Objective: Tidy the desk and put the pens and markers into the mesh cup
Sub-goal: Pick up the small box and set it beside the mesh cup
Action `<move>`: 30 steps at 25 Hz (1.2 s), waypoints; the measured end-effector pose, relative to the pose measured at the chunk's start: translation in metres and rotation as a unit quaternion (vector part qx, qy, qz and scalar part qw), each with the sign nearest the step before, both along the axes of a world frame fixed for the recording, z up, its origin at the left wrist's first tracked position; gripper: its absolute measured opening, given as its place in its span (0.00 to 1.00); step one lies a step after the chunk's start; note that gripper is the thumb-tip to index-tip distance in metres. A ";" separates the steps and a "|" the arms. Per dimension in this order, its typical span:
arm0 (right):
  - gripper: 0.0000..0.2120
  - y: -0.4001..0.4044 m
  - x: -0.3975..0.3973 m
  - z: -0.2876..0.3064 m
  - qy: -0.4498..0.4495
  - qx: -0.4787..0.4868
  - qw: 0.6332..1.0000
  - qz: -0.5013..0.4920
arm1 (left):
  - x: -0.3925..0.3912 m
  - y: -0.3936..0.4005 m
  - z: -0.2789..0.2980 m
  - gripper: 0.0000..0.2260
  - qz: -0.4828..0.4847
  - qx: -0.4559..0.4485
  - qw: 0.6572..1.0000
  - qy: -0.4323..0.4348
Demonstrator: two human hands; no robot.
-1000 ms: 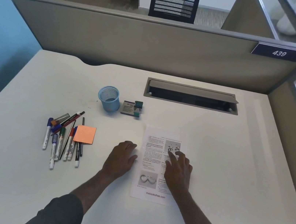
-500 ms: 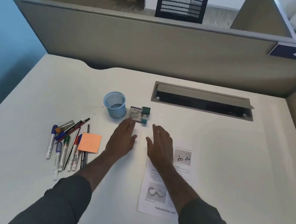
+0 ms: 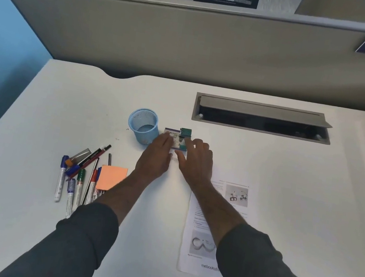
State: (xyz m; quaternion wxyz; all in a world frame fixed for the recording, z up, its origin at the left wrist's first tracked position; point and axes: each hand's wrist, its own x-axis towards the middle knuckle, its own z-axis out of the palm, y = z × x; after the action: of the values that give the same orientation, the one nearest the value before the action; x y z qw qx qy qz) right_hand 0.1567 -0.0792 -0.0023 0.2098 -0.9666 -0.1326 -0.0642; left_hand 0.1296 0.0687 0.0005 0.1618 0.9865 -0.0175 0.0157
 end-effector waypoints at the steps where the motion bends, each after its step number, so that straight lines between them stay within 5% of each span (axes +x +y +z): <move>1: 0.22 0.002 0.002 -0.001 0.009 -0.005 1.000 0.001 | 0.002 0.000 -0.002 0.23 -0.001 0.004 1.000 0.001; 14: 0.14 0.008 0.017 -0.004 0.015 -0.010 1.000 -0.015 | 0.019 0.010 -0.010 0.21 -0.022 0.032 0.999 0.000; 22: 0.11 -0.019 0.019 0.024 -0.073 0.156 0.982 -0.081 | 0.021 0.016 0.002 0.20 -0.046 0.072 0.996 -0.005; 30: 0.15 -0.043 0.016 0.023 -0.037 0.174 0.983 -0.051 | 0.032 0.018 0.022 0.17 -0.019 0.075 0.997 -0.012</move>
State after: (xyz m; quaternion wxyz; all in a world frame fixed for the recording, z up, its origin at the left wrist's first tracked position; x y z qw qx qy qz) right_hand 0.1727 -0.1224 0.0206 0.3659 -0.9179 -0.0778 -0.1326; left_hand 0.1615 0.0864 0.0222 0.0877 0.9951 -0.0395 0.0232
